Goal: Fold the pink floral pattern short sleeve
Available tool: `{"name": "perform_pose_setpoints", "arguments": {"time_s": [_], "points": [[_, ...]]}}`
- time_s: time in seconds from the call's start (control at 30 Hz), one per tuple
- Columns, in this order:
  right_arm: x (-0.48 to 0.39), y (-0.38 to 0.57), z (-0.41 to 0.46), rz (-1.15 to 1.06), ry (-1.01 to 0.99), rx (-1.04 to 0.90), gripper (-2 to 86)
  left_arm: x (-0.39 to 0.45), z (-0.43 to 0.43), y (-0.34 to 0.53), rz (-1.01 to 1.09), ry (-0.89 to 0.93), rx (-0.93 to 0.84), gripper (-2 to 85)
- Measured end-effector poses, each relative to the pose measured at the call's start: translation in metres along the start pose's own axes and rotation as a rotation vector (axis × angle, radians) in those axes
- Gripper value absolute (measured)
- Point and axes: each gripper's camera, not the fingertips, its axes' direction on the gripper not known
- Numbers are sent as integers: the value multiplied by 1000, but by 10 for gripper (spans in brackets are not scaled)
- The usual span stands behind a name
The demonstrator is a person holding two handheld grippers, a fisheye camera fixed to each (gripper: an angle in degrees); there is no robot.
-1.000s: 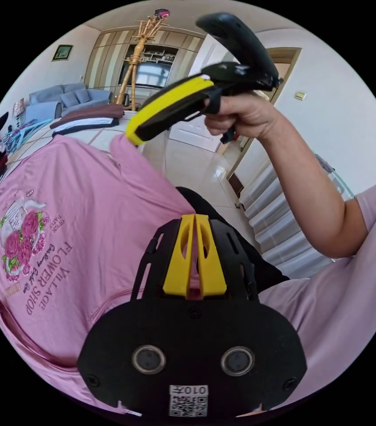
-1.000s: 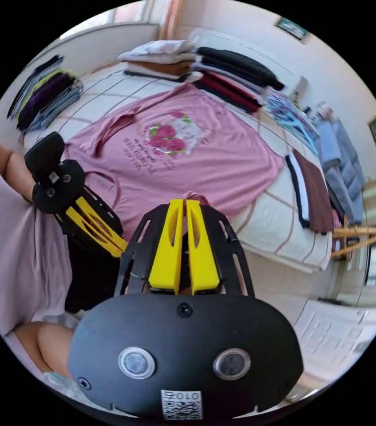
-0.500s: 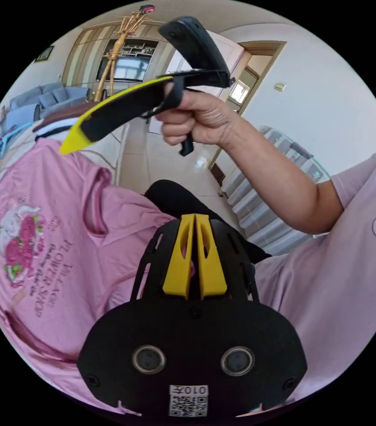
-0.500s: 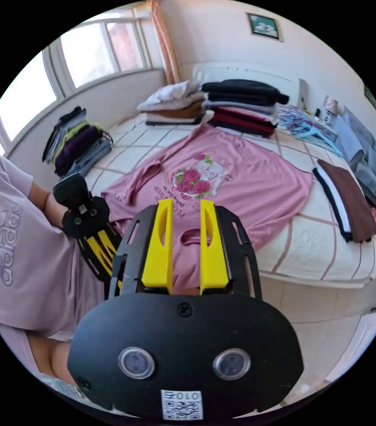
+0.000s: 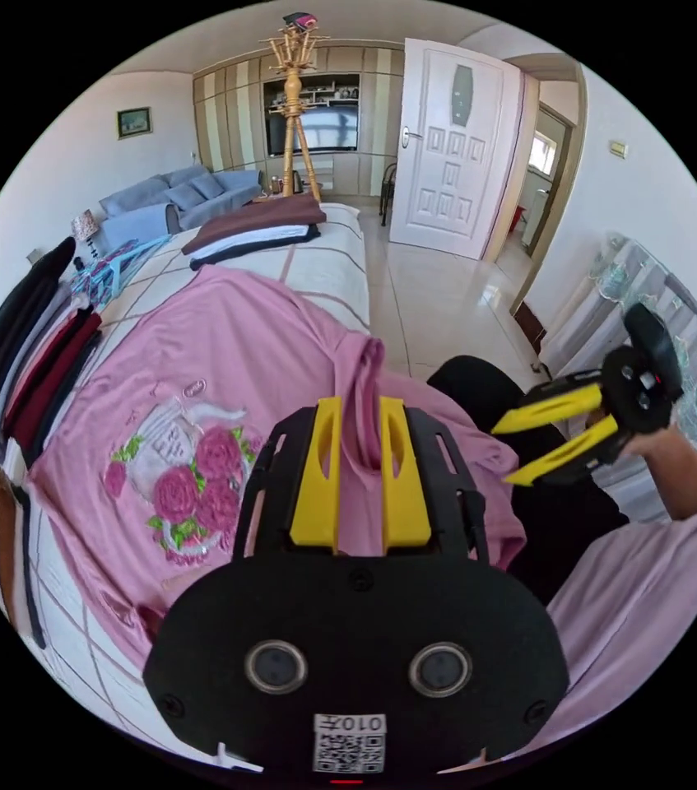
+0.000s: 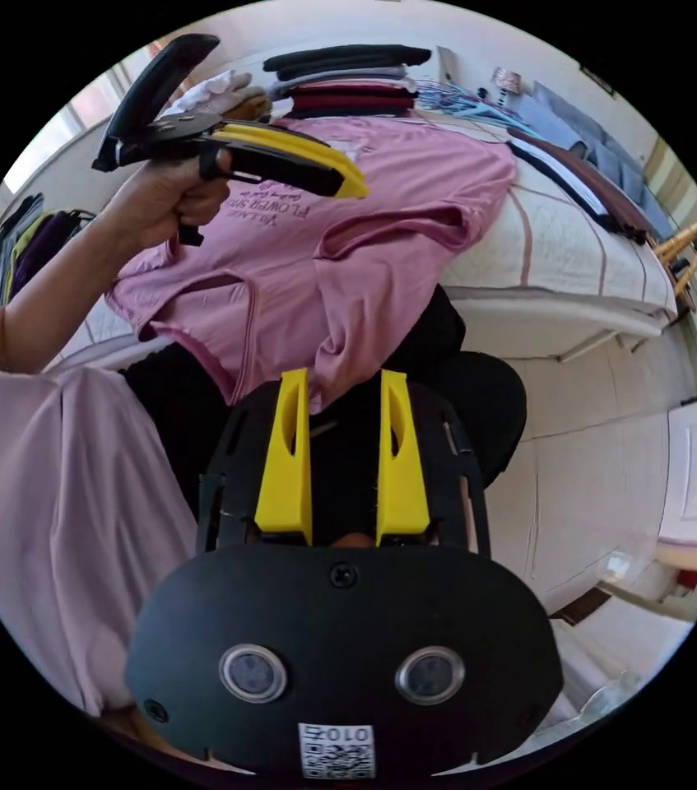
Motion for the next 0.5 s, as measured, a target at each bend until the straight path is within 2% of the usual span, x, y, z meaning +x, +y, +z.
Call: {"name": "perform_pose_setpoints", "arguments": {"time_s": [0.17,0.3,0.37,0.5], "points": [[-14,9,3,101,21,98,44,27,45,-47,101,-76,-90,59],[-17,18,0,131,47,103,38,49,78,-70,162,-230,-175,30],[-20,25,-3,127,67,102,35,47,77,-73,129,-310,-154,14],[-22,37,-8,133,75,87,33,9,51,-72,-57,-61,-57,6]]}}
